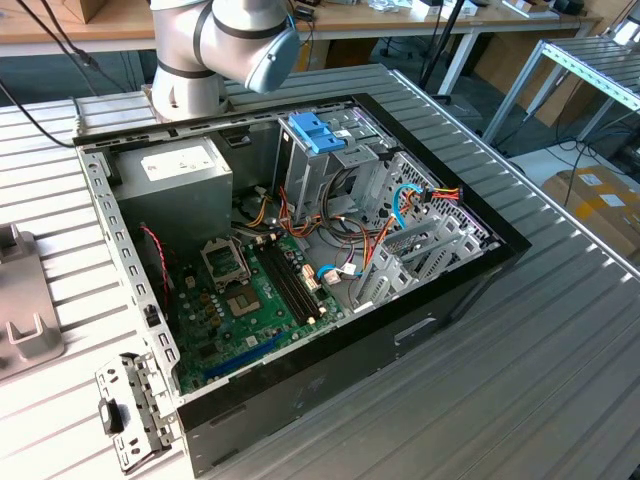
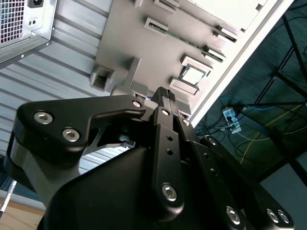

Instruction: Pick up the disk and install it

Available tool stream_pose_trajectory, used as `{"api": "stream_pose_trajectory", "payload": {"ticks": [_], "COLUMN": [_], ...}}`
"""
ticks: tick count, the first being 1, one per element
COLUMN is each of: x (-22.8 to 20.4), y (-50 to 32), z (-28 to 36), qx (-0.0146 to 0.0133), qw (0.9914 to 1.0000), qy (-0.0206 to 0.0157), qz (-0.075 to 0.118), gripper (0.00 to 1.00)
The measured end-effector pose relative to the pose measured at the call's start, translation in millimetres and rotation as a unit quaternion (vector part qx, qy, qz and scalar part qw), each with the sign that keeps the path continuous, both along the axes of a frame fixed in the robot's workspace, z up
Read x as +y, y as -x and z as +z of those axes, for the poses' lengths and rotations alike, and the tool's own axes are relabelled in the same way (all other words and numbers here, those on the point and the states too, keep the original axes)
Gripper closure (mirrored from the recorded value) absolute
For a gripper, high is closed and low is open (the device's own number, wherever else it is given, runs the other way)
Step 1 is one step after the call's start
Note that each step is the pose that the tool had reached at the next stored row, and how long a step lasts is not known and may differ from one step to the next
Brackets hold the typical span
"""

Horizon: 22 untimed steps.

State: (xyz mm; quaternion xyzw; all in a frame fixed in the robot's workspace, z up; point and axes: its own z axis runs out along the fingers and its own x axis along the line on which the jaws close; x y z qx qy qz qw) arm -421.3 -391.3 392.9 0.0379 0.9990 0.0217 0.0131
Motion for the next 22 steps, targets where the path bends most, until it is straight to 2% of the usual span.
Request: {"api": "stream_pose_trajectory", "payload": {"ticks": [22], "x": [6.8], "y": [5.6], "z": [-0.1], "qx": [0.0000], "qw": [1.00000], "qy": [0.0000], "qz": [0.000], "gripper": [0.89]}}
